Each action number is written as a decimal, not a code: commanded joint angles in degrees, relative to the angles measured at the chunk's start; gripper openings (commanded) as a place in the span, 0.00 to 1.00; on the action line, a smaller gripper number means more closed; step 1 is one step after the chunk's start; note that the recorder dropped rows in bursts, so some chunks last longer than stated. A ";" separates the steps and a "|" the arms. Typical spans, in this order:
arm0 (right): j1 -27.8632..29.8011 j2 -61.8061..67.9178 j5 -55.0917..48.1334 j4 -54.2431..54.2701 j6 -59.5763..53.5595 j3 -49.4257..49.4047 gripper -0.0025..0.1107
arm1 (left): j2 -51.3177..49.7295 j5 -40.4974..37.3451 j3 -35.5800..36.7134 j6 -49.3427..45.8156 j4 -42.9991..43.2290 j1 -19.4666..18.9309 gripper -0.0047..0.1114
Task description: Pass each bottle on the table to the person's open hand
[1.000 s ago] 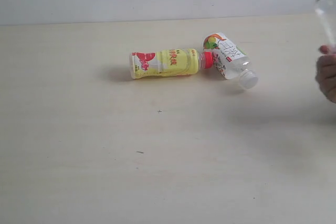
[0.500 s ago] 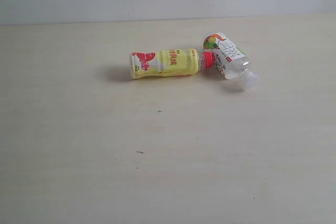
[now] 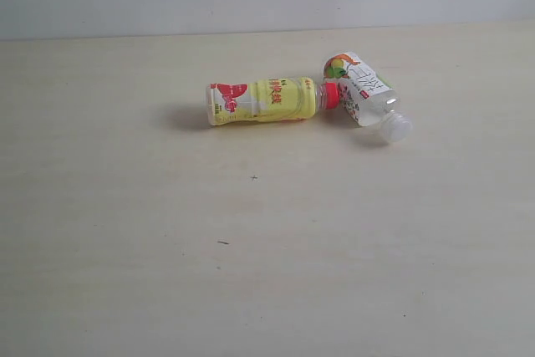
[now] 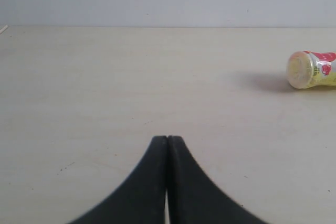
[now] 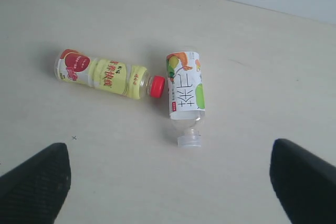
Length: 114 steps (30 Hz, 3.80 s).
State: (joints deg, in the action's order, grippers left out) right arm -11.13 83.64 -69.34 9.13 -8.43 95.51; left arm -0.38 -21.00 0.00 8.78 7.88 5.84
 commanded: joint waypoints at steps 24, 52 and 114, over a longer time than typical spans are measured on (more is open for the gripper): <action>-0.17 1.76 0.87 0.47 -0.68 0.28 0.88 | 0.38 0.40 0.00 0.22 -0.08 -0.10 0.04; -0.17 46.17 -0.62 -2.30 -8.39 25.53 0.88 | 0.38 0.40 0.00 0.22 -0.08 -0.10 0.04; -0.17 33.67 -0.62 2.97 2.03 28.22 0.02 | 0.38 0.40 0.00 0.22 -0.08 -0.10 0.04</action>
State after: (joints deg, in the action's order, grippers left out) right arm -11.24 120.27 -70.43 14.54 -9.07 123.13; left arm -0.38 -21.00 0.00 8.78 7.88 5.84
